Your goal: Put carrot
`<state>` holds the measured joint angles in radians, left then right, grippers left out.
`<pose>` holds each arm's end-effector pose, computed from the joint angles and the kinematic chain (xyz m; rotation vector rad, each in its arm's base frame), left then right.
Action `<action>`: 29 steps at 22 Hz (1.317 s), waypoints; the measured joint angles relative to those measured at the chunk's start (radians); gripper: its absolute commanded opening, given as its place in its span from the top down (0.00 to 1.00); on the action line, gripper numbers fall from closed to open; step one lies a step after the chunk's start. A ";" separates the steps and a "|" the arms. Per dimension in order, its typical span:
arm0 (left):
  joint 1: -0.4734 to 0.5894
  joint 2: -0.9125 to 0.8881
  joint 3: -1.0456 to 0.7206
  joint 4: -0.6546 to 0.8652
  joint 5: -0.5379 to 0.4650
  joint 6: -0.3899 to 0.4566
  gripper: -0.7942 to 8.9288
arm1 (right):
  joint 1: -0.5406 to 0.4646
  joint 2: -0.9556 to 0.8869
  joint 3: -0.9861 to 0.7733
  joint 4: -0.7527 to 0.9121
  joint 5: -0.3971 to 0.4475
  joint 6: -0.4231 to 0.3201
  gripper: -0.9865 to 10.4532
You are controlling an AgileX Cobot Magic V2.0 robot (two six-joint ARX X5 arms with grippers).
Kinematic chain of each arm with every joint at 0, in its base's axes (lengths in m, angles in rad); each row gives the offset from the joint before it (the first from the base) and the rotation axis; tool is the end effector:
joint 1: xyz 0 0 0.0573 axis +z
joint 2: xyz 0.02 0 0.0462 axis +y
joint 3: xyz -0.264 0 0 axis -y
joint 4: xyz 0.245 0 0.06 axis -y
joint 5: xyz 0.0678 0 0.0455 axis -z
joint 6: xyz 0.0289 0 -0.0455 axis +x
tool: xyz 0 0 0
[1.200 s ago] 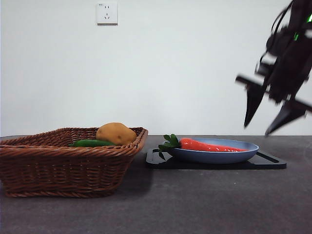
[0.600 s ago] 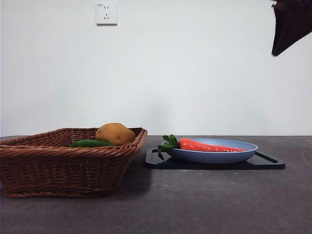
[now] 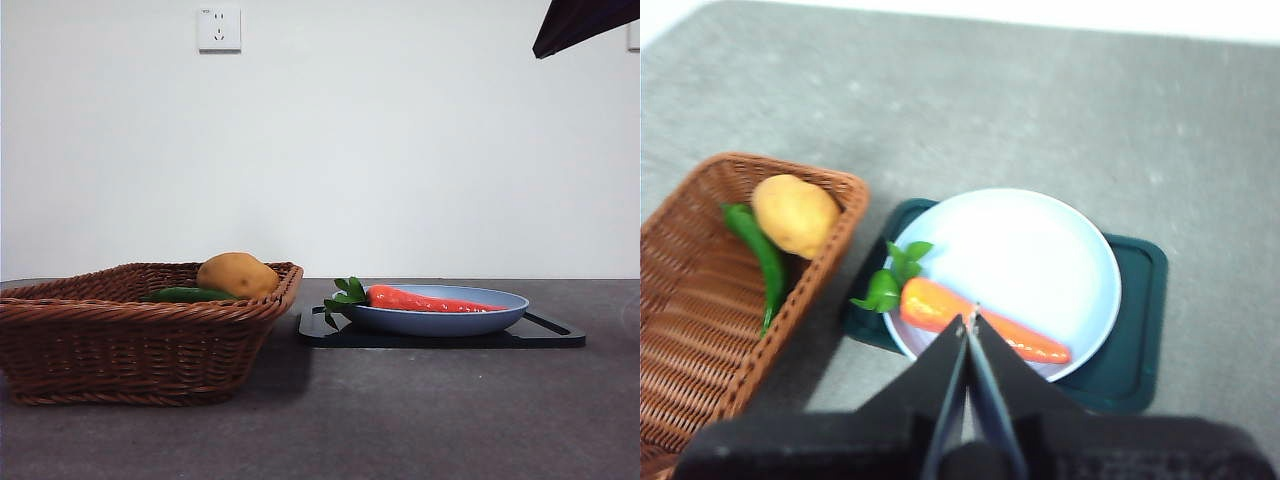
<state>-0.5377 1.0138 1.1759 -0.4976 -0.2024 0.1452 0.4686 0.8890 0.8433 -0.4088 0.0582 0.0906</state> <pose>0.1776 -0.0991 0.3947 0.2646 0.2900 -0.3549 0.1685 0.0834 0.3148 -0.0313 0.4594 0.3826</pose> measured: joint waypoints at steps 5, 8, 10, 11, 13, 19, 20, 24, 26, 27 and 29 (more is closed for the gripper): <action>0.007 -0.333 -0.378 0.108 0.009 -0.017 0.91 | 0.129 -0.229 -0.275 0.206 0.126 0.003 0.91; 0.007 -0.515 -0.559 0.111 0.089 -0.068 0.91 | 0.163 -0.317 -0.396 0.280 0.127 0.003 0.91; 0.007 -0.605 -0.626 0.108 0.105 -0.095 0.91 | 0.173 -0.342 -0.434 0.290 0.128 0.003 0.91; 0.006 -0.639 -0.639 0.094 0.105 -0.106 0.91 | 0.173 -0.343 -0.440 0.290 0.128 0.003 0.91; 0.007 -0.663 -0.639 0.082 0.105 -0.127 0.91 | 0.173 -0.339 -0.440 0.297 0.129 0.003 0.91; 0.007 -0.646 -0.636 0.079 0.104 -0.157 0.91 | 0.173 -0.341 -0.440 0.299 0.129 0.003 0.91; 0.007 -0.643 -0.636 0.079 0.104 -0.158 0.91 | 0.173 -0.341 -0.440 0.299 0.129 0.003 0.91; 0.007 -0.643 -0.636 0.079 0.103 -0.158 0.91 | 0.173 -0.341 -0.440 0.299 0.129 0.003 0.91; 0.007 -0.643 -0.636 0.079 0.103 -0.158 0.91 | 0.173 -0.341 -0.440 0.299 0.129 0.003 0.91; 0.007 -0.643 -0.636 0.079 0.103 -0.158 0.91 | 0.173 -0.341 -0.440 0.299 0.129 0.003 0.91; 0.007 -0.643 -0.636 0.079 0.103 -0.158 0.91 | 0.173 -0.341 -0.440 0.299 0.129 0.003 0.91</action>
<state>-0.5308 0.3706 0.5396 -0.4183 -0.0990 -0.0124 0.6415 0.5484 0.4034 -0.1097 0.1871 0.0940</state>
